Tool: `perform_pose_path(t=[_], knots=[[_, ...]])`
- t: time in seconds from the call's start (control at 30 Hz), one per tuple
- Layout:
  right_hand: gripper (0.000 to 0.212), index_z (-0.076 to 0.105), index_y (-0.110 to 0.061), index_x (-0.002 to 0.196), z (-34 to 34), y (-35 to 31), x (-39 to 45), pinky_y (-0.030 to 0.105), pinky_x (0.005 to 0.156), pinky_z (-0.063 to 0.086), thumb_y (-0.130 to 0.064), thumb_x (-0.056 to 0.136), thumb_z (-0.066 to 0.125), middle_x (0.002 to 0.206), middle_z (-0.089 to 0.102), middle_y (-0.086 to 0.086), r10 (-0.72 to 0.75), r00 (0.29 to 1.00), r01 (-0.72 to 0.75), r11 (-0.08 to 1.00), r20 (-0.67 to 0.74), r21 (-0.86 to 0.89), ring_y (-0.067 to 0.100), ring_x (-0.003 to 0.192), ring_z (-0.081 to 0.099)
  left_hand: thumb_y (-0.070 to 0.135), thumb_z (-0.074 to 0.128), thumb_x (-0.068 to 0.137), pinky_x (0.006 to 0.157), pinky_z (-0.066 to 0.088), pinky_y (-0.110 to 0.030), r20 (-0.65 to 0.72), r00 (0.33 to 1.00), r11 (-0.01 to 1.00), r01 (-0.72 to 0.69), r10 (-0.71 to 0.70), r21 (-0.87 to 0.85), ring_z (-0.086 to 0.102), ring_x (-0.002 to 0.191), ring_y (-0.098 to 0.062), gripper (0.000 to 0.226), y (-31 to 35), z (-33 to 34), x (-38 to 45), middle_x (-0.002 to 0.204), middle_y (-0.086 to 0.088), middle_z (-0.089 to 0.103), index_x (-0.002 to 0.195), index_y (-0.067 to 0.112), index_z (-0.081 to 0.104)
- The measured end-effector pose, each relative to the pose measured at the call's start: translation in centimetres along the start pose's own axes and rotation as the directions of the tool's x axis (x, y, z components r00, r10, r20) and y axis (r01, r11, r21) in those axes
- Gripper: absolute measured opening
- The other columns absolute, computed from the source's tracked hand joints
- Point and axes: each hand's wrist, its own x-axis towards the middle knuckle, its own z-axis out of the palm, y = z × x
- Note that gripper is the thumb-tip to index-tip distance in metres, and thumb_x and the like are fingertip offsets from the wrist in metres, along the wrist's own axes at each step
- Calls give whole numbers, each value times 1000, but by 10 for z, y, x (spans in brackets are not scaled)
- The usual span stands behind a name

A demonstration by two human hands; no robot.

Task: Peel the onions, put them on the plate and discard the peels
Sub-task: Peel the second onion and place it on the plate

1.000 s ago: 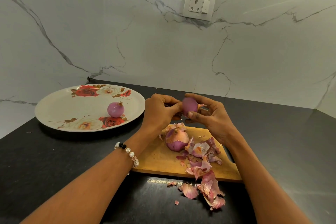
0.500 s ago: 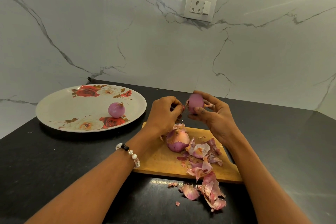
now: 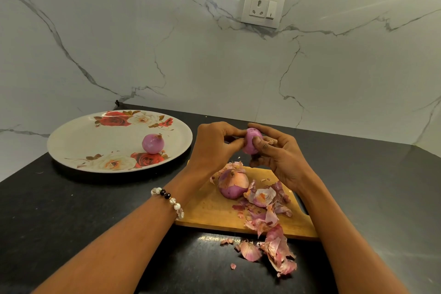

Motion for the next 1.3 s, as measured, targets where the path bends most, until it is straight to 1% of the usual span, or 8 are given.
perform_pose_path(t=[0.17, 0.4, 0.53, 0.6, 0.73, 0.87, 1.17, 1.3], knots=[[42, 66, -11, 122, 2, -1, -1, 32, 61, 60, -18, 80, 68, 108, 65, 18, 2, 1000, -2, 1000, 8, 15, 25, 78, 68, 12, 74, 81, 70, 44, 0, -40, 999, 1000, 5, -3, 31, 56, 69, 2, 21, -2, 1, 0, 92, -8, 74, 101, 6, 74], [41, 67, -10, 119, 3, -2, -1, 29, 59, 58, -18, 80, 66, 111, 64, 21, 26, 1000, -25, 997, -7, 79, 23, 78, 68, 8, 71, 83, 66, 50, -7, -45, 991, 986, 118, -124, -117, 64, 71, 9, 15, 1, -1, 1, 84, 4, 72, 97, 12, 75], [41, 65, -8, 121, 3, -3, -2, 28, 56, 58, -18, 81, 64, 109, 65, 20, 33, 999, -30, 993, -20, 114, 22, 75, 69, 5, 69, 84, 67, 48, -5, -31, 997, 990, 69, -73, -123, 63, 74, 11, 16, 3, -2, 1, 85, 6, 70, 99, 10, 75], [41, 65, -6, 121, 3, -4, -2, 27, 55, 58, -19, 81, 63, 107, 66, 19, 40, 999, -36, 992, -30, 123, 22, 75, 69, 11, 72, 83, 68, 48, -4, -34, 999, 996, 14, -16, -83, 63, 72, 9, 18, 4, -1, 0, 89, 0, 73, 100, 9, 74], [40, 66, -5, 121, 3, -5, -2, 27, 54, 58, -18, 83, 63, 99, 69, 18, 57, 998, -53, 990, -24, 132, 22, 72, 69, 23, 79, 76, 69, 46, -2, 17, 999, 999, -44, 45, -20, 59, 71, 7, 31, 3, 0, -1, 91, 3, 70, 102, 7, 73], [35, 68, -7, 117, 6, -5, -3, 27, 55, 59, -16, 83, 63, 96, 71, 17, 63, 998, -62, 990, -11, 127, 22, 71, 69, 21, 79, 77, 68, 46, -2, -1, 999, 999, -37, 37, 12, 59, 69, 4, 24, 1, 1, 0, 88, -3, 72, 97, 8, 73], [37, 68, -9, 116, 8, -5, -3, 27, 56, 59, -18, 81, 64, 104, 68, 20, 62, 998, -60, 993, -19, 98, 23, 74, 69, 10, 75, 80, 69, 48, -5, -31, 999, 1000, -11, 12, 12, 60, 69, 0, 12, -2, 0, 0, 84, -4, 72, 92, 8, 75], [38, 67, -8, 117, 8, -5, -2, 26, 56, 59, -19, 80, 64, 108, 66, 21, 62, 998, -59, 992, -21, 109, 21, 76, 69, 11, 74, 81, 69, 48, -5, -41, 999, 1000, 11, -11, -10, 61, 70, 3, 12, -4, 1, 0, 83, 0, 72, 93, 10, 75]])
